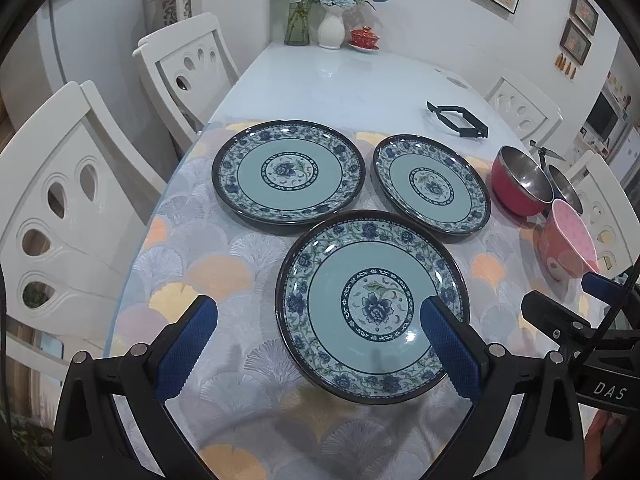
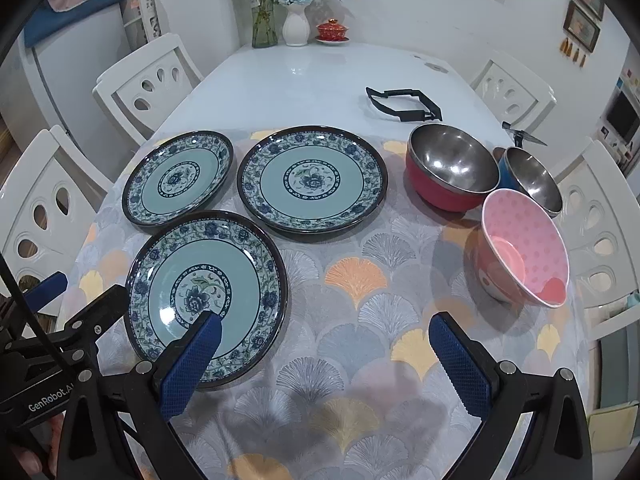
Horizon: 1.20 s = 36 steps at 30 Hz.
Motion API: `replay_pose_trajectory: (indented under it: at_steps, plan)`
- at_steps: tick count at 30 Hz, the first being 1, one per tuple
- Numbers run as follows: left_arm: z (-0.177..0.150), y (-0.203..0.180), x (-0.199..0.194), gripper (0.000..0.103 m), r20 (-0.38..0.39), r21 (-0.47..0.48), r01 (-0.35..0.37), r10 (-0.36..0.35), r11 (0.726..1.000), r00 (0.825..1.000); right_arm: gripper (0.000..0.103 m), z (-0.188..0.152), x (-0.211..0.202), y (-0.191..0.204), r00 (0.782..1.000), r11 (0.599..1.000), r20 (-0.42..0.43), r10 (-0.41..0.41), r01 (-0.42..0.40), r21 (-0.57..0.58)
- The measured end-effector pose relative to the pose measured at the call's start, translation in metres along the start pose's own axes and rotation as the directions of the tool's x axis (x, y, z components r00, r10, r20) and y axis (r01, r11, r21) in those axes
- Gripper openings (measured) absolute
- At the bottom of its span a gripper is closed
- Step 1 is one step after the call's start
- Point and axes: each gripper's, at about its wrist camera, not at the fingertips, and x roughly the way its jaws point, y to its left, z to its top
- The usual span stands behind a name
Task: Organize plates and bowls
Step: 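Move both grippers toward the rim of the nearest blue-and-white plate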
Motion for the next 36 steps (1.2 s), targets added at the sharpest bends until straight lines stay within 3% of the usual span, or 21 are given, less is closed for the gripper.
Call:
replay_pose_trajectory:
  at_steps: [4, 24, 36]
  plan:
    - [0.000, 0.001, 0.001, 0.101, -0.004, -0.001, 0.000, 0.000, 1.000, 1.000, 0.103, 0.000, 0.005, -0.005, 0.999, 0.999, -0.016, 0.038, -0.037, 0.038]
    - [-0.001, 0.013, 0.019, 0.101, -0.057, -0.045, 0.027, -0.030, 0.999, 0.998, 0.101, 0.002, 0.020, -0.002, 0.995, 0.997, -0.060, 0.073, -0.071, 0.042]
    - [-0.004, 0.016, 0.032, 0.098, -0.095, -0.053, 0.025, -0.030, 0.998, 0.995, 0.088, 0.001, 0.033, 0.014, 0.992, 0.996, -0.090, 0.092, -0.094, -0.011]
